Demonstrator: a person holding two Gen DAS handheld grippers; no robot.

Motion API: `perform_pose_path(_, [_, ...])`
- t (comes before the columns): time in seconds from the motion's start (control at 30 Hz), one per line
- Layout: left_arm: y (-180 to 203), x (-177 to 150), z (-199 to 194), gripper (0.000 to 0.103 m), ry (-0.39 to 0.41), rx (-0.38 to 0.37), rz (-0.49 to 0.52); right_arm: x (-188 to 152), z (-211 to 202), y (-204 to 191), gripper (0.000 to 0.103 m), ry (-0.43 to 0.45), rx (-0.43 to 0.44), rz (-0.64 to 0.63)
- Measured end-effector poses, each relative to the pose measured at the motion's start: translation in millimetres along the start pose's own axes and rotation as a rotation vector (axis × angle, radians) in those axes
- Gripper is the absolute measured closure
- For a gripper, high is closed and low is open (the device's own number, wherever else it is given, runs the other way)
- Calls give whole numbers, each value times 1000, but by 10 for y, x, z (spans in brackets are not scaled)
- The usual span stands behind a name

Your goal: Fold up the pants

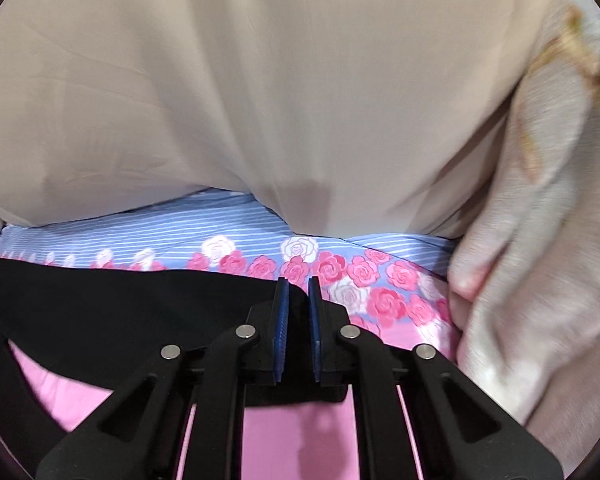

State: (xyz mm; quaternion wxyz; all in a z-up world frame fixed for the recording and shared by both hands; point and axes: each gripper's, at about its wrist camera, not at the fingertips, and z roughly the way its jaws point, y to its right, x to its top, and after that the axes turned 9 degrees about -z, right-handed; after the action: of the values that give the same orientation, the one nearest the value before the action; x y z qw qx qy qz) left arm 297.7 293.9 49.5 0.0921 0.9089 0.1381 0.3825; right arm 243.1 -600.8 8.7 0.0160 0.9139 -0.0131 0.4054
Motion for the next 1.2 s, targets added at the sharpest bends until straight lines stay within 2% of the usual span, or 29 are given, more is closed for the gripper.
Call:
perform_pose_path(0.13, [123, -212, -358, 98, 13, -33, 30, -93, -442, -24, 97, 44, -4, -15])
perform_pose_path(0.23, [178, -372, -514, 98, 13, -41, 55, -189, -644, -42, 97, 8, -25, -40])
perform_pose_path(0.33, [203, -492, -570, 97, 3, -39, 64, -236, -522, -57, 97, -37, -8, -22])
perform_pose_path(0.4, [206, -553, -609, 97, 0, -37, 61, -231, -360, -67, 91, -85, -13, -13])
perform_pose_path(0.53, [187, -681, -706, 96, -3, -30, 53, -212, 232, -74, 90, -177, -20, -5])
perform_pose_path(0.63, [170, -748, -718, 96, -9, -14, 43, -144, 649, -33, 68, -220, -43, 16])
perform_pose_path(0.7, [162, -777, -684, 96, -16, -3, 40, -81, 888, 30, 43, -221, -63, 38])
perform_pose_path(0.77, [165, -802, -633, 96, -22, 9, 38, -50, 1061, 76, 27, -231, -93, 43])
perform_pose_path(0.8, [170, -811, -608, 96, -25, 13, 39, -29, 1130, 98, 24, -239, -103, 42])
perform_pose_path(0.87, [176, -814, -561, 96, -27, 25, 42, -35, 1294, 137, 24, -266, -96, 53])
perform_pose_path(0.93, [184, -796, -540, 96, -27, 25, 42, -53, 1364, 120, 42, -271, -68, 43])
perform_pose_path(0.97, [192, -787, -546, 96, -24, 25, 43, -42, 1334, 102, 59, -256, -55, 40])
perform_pose_path(1.0, [200, -778, -559, 96, -20, 24, 43, -26, 1294, 101, 94, -249, -32, 53])
perform_pose_path(1.1, [221, -744, -679, 96, -3, 5, 45, 52, 979, 3, 95, -177, -50, 2])
perform_pose_path(1.2, [218, -764, -865, 96, 14, -23, 53, 118, 452, -52, 95, -84, -45, -18])
